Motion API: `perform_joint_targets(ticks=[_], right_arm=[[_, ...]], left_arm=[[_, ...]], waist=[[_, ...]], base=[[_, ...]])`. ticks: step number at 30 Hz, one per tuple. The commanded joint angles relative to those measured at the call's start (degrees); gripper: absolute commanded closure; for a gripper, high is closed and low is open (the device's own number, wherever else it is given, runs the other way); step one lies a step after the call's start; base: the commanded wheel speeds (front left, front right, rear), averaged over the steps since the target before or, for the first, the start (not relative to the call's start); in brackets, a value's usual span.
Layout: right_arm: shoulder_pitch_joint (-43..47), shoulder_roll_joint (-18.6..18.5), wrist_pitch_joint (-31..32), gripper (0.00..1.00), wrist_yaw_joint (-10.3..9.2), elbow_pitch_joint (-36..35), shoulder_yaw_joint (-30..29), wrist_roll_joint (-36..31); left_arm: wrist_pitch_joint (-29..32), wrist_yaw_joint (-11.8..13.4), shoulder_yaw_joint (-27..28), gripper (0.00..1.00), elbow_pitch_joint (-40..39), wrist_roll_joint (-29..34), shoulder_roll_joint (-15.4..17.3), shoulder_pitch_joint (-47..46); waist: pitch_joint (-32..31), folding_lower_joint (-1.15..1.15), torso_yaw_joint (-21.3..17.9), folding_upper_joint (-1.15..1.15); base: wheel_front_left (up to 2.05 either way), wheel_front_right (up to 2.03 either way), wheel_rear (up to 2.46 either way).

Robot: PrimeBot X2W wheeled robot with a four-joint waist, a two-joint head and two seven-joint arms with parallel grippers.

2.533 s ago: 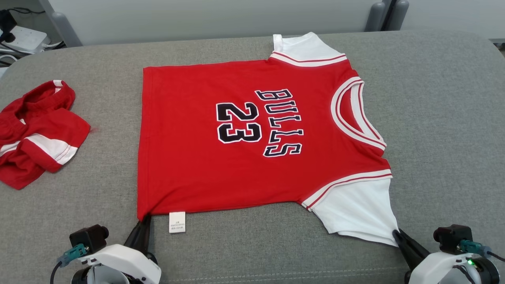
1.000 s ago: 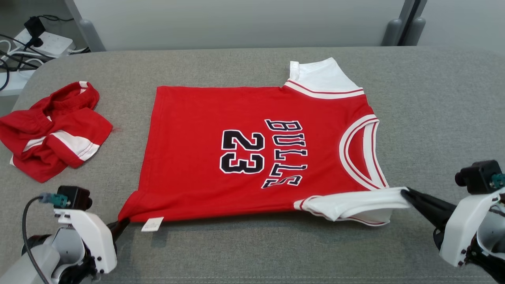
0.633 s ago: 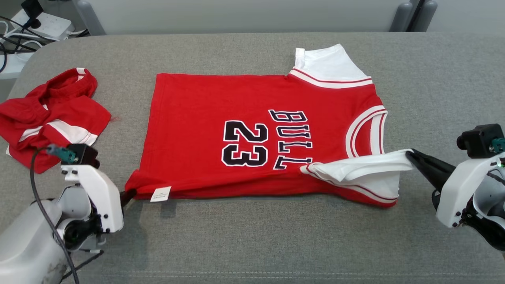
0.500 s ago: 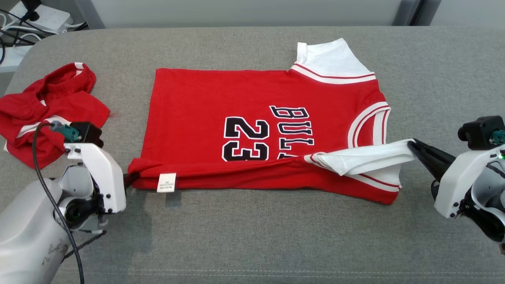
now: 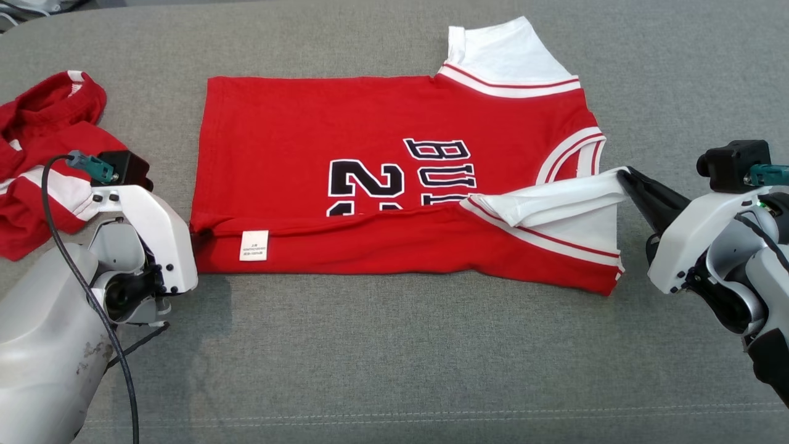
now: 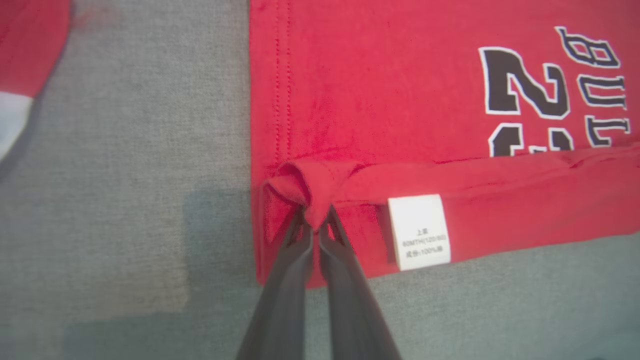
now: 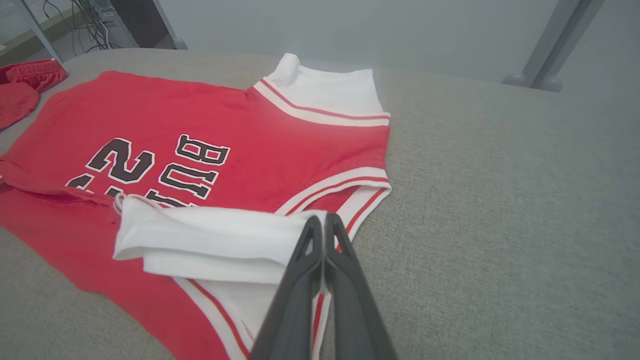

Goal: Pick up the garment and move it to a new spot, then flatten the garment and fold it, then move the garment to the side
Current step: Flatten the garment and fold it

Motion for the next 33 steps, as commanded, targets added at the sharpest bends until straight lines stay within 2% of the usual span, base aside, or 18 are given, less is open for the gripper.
perform_joint_targets(ticks=[1,2,3,4,6,11,14,23,33], right_arm=[[-1.2,-0.3,-1.5,1.00,-0.25,0.0,0.3,-0.6],[-1.7,-0.1,-2.2,0.79,-0.25,0.7,0.2,-0.9],[-2.1,0.2,-3.1,0.12,-0.25,1.4,0.0,-1.1],[-2.5,0.5,-3.8,0.00,-0.25,2.0,0.0,-1.3],[-2.9,0.7,-4.8,0.00,-0.25,2.5,-0.2,-1.6],[-4.5,2.0,-13.1,0.00,-0.25,5.9,-3.8,-4.3],[-4.0,3.2,-15.8,0.00,-0.25,8.0,-5.7,-5.5],[4.8,4.9,-17.9,0.00,-0.25,8.8,-6.7,-4.6],[17.2,7.5,-18.7,0.00,-0.25,6.8,-6.3,0.1]], left_arm=[[-1.1,-0.7,2.2,0.27,0.3,0.7,2.4,-3.5],[-1.8,-1.0,2.1,0.00,0.8,1.0,2.1,-3.8],[-2.8,-1.3,2.1,0.00,1.2,1.2,1.9,-4.0],[-3.8,-1.7,2.0,0.00,1.7,1.7,1.8,-4.3],[-4.8,-2.0,1.9,0.00,2.1,2.0,1.6,-4.5],[-10.2,-3.2,2.6,0.00,3.8,2.6,0.9,-5.1],[-13.7,-3.7,3.1,0.00,4.4,2.7,0.5,-4.8],[-26.5,-4.3,4.6,0.00,5.7,3.1,-0.3,1.9],[-35.6,-3.3,5.5,0.00,5.3,2.4,-2.9,10.2]], waist=[[1.1,0.00,-0.2,0.00],[1.4,0.00,-0.2,0.00],[1.7,0.00,-0.1,0.00],[1.8,0.00,-0.1,0.00],[1.9,0.00,0.0,0.00],[1.4,0.00,0.3,0.00],[0.7,0.00,0.4,0.00],[-2.5,0.00,0.7,0.00],[-4.9,0.00,0.7,0.00]], base=[[0.00,0.00,0.00],[0.00,0.00,0.00],[0.00,0.00,0.00],[0.00,0.00,0.00],[0.00,0.00,0.00],[0.00,0.00,0.00],[0.00,0.00,0.00],[0.00,0.00,0.00],[0.00,0.00,0.00]])
